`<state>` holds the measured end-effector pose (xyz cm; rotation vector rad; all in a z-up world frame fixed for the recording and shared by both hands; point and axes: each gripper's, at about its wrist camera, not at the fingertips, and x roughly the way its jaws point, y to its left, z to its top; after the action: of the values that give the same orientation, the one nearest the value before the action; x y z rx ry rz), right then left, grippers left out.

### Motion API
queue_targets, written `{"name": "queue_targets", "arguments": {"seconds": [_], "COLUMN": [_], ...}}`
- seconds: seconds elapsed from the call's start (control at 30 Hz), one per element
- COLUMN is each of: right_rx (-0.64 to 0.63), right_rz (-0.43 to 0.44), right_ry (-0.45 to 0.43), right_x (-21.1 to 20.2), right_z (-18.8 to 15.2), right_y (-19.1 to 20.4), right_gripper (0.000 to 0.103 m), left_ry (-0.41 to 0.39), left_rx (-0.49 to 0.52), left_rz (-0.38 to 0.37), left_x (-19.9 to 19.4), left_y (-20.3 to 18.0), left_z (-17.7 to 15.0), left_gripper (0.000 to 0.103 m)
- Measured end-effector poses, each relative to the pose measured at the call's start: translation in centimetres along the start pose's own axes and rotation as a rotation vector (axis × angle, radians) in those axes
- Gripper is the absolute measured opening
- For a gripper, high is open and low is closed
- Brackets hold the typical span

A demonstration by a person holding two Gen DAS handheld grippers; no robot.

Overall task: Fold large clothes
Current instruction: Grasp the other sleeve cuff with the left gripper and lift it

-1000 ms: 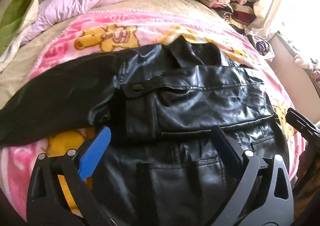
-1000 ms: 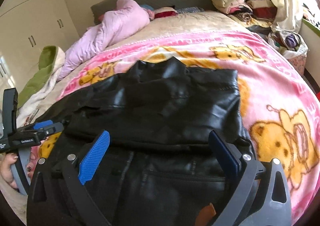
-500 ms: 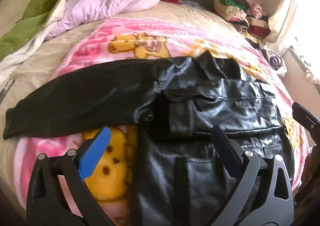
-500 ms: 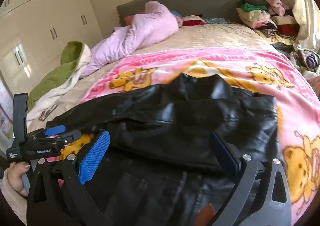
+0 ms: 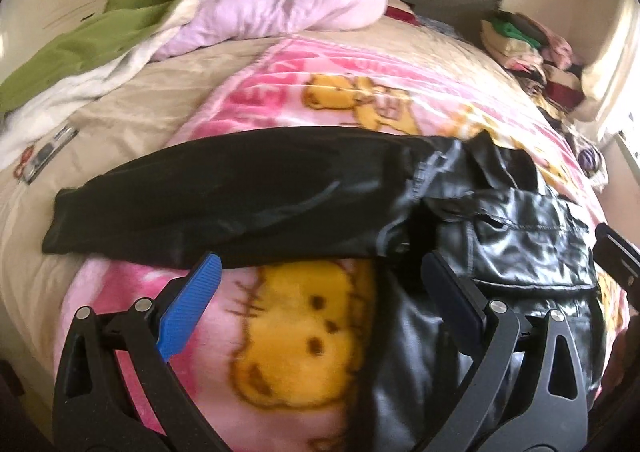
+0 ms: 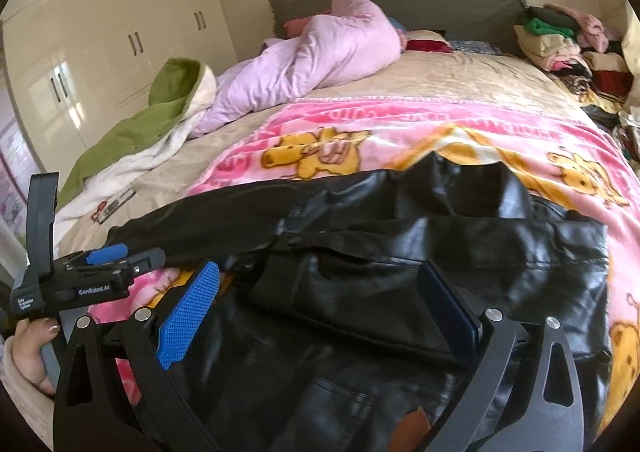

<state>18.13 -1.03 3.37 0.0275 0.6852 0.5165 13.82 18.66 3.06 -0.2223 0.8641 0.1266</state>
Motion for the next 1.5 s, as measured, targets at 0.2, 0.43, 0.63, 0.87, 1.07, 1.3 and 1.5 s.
{"name": "queue_targets", "arguments": {"seconds": [0.2, 0.43, 0.63, 0.87, 1.07, 1.3, 1.5], "right_rx": [-0.036, -0.082, -0.112, -0.137, -0.113, -0.025, 0.07], "right_rz": [0.042, 0.105, 0.153, 0.192, 0.191, 0.16, 0.125], "right_ry": [0.011, 0.034, 0.057, 0.092, 0.104, 0.115, 0.105], "right_x": [2.0, 4.8, 6.9, 9.1, 9.5, 8.8, 7.0], "right_z": [0.6, 1.3, 1.6, 1.6, 1.1, 0.5, -0.4], "right_y": [2.8, 6.5, 9.3, 12.0, 11.8, 8.8, 5.0], "right_gripper": [0.099, 0.099, 0.099, 0.099, 0.099, 0.099, 0.099], "left_ry": [-0.006, -0.004, 0.013, 0.049, 0.076, 0.009, -0.09], "left_rx": [-0.073, -0.145, -0.229, -0.377, -0.567, -0.722, -0.758], "left_rz": [0.04, 0.085, 0.131, 0.144, 0.087, 0.078, 0.052], "left_x": [0.0, 0.3, 1.0, 2.3, 4.0, 5.7, 6.3], "left_y": [3.3, 6.5, 10.1, 15.1, 19.6, 23.8, 24.6], "left_z": [0.4, 0.6, 0.7, 0.3, -0.8, -1.5, -1.8], "left_gripper": [0.094, 0.094, 0.094, 0.094, 0.094, 0.094, 0.059]}}
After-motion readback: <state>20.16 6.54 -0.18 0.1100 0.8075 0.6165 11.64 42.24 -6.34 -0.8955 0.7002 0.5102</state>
